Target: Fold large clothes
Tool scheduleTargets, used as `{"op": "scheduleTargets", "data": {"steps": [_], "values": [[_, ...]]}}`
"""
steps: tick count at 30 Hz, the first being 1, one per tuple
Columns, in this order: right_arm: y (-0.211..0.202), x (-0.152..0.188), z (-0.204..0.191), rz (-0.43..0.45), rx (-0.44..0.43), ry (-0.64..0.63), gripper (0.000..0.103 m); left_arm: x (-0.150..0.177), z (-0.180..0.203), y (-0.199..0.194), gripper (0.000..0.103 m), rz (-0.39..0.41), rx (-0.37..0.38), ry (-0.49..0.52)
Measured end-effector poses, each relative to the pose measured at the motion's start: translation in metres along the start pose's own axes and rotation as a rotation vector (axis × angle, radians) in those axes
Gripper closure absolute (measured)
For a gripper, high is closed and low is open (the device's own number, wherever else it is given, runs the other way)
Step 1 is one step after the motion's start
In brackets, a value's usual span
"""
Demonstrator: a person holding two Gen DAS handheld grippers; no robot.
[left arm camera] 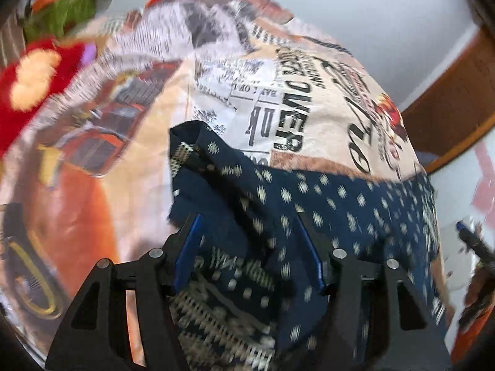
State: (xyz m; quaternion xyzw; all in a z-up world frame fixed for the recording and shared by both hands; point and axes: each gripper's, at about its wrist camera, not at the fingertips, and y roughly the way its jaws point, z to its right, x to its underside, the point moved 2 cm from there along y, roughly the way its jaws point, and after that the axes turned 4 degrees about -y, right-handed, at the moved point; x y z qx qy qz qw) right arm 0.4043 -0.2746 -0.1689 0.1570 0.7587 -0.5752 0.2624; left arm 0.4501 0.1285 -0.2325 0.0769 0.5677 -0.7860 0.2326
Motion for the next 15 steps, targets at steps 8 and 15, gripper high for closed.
{"op": "scheduleTargets", "data": {"steps": [8, 15], "values": [[0.087, -0.029, 0.051, -0.09, -0.019, 0.218, 0.035, -0.032, -0.019, 0.07, 0.084, -0.134, 0.112, -0.177], [0.121, -0.049, 0.042, -0.067, -0.029, 0.133, 0.084, -0.067, -0.02, 0.07, 0.1, 0.014, 0.0, -0.121]]}}
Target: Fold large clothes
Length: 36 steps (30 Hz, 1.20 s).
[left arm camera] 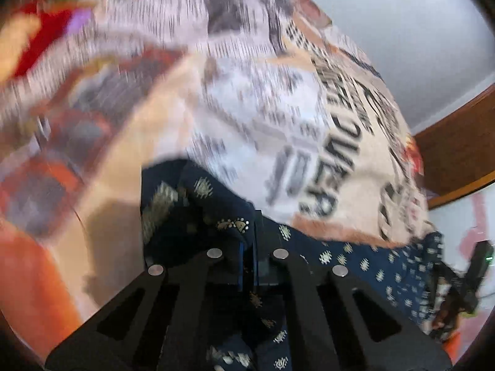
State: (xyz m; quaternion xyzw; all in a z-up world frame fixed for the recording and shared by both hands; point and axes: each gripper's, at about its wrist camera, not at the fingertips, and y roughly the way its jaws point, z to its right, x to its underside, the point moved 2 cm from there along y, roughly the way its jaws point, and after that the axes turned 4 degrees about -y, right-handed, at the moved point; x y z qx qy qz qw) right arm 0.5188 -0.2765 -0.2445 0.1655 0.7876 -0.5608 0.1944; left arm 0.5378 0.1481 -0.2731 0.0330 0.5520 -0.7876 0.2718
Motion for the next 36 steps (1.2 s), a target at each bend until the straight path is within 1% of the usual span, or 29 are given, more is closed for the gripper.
{"op": "scheduleTargets", "data": {"steps": [2, 4, 5, 8, 10, 12, 15, 17, 21, 23, 25, 26, 27, 28, 29, 30, 31, 32, 33, 36], "values": [[0.006, -0.007, 0.001, 0.011, -0.009, -0.001, 0.086, -0.009, 0.001, 0.005, 0.1, 0.024, -0.076, 0.038], [0.012, -0.015, 0.004, 0.032, 0.012, 0.004, 0.086, -0.012, 0.001, 0.02, 0.1, 0.006, -0.155, 0.064], [0.017, -0.018, 0.003, 0.036, 0.026, -0.003, 0.086, -0.012, 0.0, 0.026, 0.1, -0.005, -0.174, 0.065], [0.024, -0.02, -0.004, 0.028, 0.081, -0.059, 0.086, -0.007, -0.003, 0.032, 0.097, -0.005, -0.185, 0.049], [0.019, -0.019, -0.011, 0.035, 0.12, -0.109, 0.086, -0.003, -0.004, 0.024, 0.096, 0.009, -0.177, 0.051], [0.006, -0.018, -0.016, 0.033, 0.15, -0.149, 0.086, 0.001, -0.005, 0.013, 0.094, 0.006, -0.175, 0.074], [-0.017, -0.014, -0.021, 0.012, 0.174, -0.194, 0.084, 0.008, -0.005, -0.016, 0.092, 0.024, -0.162, 0.108], [-0.036, -0.011, -0.025, 0.026, 0.18, -0.22, 0.084, 0.015, -0.001, -0.041, 0.092, 0.059, -0.155, 0.135], [-0.084, 0.003, -0.04, 0.082, 0.179, -0.271, 0.084, 0.033, 0.006, -0.098, 0.091, 0.134, -0.186, 0.236], [-0.106, 0.01, -0.048, 0.112, 0.171, -0.286, 0.084, 0.044, 0.01, -0.125, 0.085, 0.168, -0.197, 0.286], [-0.129, 0.019, -0.057, 0.143, 0.155, -0.299, 0.083, 0.062, 0.013, -0.151, 0.073, 0.206, -0.204, 0.336], [-0.141, 0.025, -0.062, 0.158, 0.144, -0.305, 0.082, 0.07, 0.014, -0.161, 0.07, 0.221, -0.201, 0.354], [-0.152, 0.03, -0.067, 0.171, 0.134, -0.309, 0.081, 0.079, 0.014, -0.172, 0.064, 0.235, -0.196, 0.369], [-0.159, 0.035, -0.071, 0.183, 0.128, -0.313, 0.073, 0.091, 0.013, -0.184, 0.059, 0.253, -0.188, 0.385], [-0.172, 0.042, -0.076, 0.209, 0.119, -0.316, 0.058, 0.098, 0.013, -0.192, 0.057, 0.262, -0.182, 0.39], [-0.181, 0.049, -0.081, 0.236, 0.111, -0.317, 0.047, 0.109, 0.01, -0.2, 0.052, 0.267, -0.173, 0.392], [-0.193, 0.057, -0.086, 0.275, 0.097, -0.32, 0.029, 0.118, 0.007, -0.205, 0.05, 0.265, -0.165, 0.391], [-0.206, 0.066, -0.091, 0.315, 0.077, -0.326, 0.022, 0.125, 0.005, -0.208, 0.049, 0.261, -0.157, 0.39], [-0.214, 0.073, -0.096, 0.333, 0.065, -0.333, 0.022, 0.134, 0.001, -0.212, 0.049, 0.25, -0.146, 0.386], [-0.232, 0.1, -0.108, 0.331, 0.047, -0.343, 0.02, 0.16, -0.011, -0.218, 0.048, 0.22, -0.135, 0.364]]}}
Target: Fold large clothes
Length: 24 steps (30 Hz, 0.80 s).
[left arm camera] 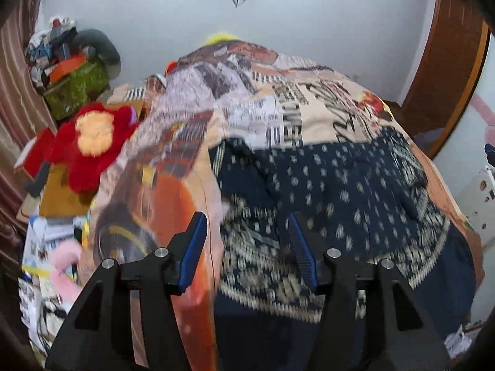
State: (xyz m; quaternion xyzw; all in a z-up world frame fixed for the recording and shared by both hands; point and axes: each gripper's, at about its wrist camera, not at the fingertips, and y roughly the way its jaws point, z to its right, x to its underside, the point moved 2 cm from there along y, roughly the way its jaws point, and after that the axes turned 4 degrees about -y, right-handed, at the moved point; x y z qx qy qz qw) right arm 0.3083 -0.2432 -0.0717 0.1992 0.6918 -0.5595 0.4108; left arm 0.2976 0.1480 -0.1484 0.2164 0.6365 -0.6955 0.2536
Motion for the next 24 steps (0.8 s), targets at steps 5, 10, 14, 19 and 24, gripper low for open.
{"op": "scheduleTargets", "data": {"steps": [5, 10, 14, 19, 24], "values": [[-0.023, 0.045, -0.02, -0.051, -0.023, 0.014, 0.014, 0.047, -0.015, -0.002, 0.043, -0.057, 0.011, -0.053], [-0.023, 0.107, -0.03, -0.176, -0.033, 0.041, 0.014, 0.109, -0.036, 0.019, 0.042, -0.192, 0.034, -0.154], [-0.019, 0.145, -0.033, -0.252, -0.046, 0.12, 0.014, 0.153, -0.043, 0.035, 0.042, -0.293, 0.057, -0.21], [-0.028, 0.162, -0.045, -0.258, -0.095, 0.163, 0.014, 0.192, -0.052, 0.049, 0.042, -0.357, 0.07, -0.303], [-0.025, 0.167, -0.061, -0.268, -0.142, 0.154, 0.018, 0.22, -0.056, 0.054, 0.042, -0.326, 0.091, -0.411]]}}
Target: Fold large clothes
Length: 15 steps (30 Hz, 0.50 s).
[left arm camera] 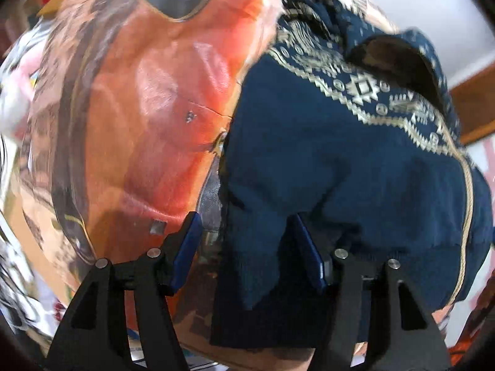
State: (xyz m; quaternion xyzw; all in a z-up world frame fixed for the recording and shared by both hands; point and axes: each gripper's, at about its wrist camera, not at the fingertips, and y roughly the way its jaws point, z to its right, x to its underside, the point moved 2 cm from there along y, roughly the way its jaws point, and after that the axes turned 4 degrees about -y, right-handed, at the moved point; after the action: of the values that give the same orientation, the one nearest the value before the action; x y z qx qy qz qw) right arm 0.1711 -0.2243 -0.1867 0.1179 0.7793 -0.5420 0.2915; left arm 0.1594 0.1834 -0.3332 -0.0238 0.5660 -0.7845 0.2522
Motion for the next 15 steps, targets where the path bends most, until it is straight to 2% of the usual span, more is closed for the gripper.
{"op": "scheduleTargets", "data": {"steps": [2, 5, 6, 7, 8, 10, 12, 15], "values": [[0.002, 0.001, -0.004, 0.008, 0.013, -0.013, 0.023, 0.005, 0.002, 0.0, 0.042, 0.009, 0.016, -0.002], [0.004, 0.002, -0.006, 0.023, 0.021, 0.002, 0.039, 0.009, 0.01, 0.0, 0.044, 0.0, 0.049, 0.003], [0.004, 0.002, -0.006, 0.031, 0.026, 0.001, 0.043, 0.008, 0.012, 0.0, 0.052, -0.006, 0.057, 0.009], [0.004, 0.002, -0.006, 0.035, 0.028, 0.004, 0.053, 0.008, 0.016, 0.0, 0.059, -0.012, 0.058, 0.022], [0.005, 0.002, -0.005, 0.036, 0.026, 0.008, 0.059, 0.006, 0.021, -0.002, 0.062, -0.013, 0.052, 0.035], [0.006, 0.0, -0.004, 0.035, -0.004, 0.021, 0.078, 0.003, 0.027, -0.003, 0.085, -0.014, 0.037, 0.065], [0.007, -0.003, -0.005, 0.034, -0.022, 0.011, 0.084, -0.003, 0.035, -0.006, 0.092, 0.0, 0.005, 0.103], [0.008, -0.012, -0.006, 0.035, -0.044, -0.013, 0.092, -0.011, 0.048, -0.021, 0.094, 0.049, 0.022, 0.148]]}}
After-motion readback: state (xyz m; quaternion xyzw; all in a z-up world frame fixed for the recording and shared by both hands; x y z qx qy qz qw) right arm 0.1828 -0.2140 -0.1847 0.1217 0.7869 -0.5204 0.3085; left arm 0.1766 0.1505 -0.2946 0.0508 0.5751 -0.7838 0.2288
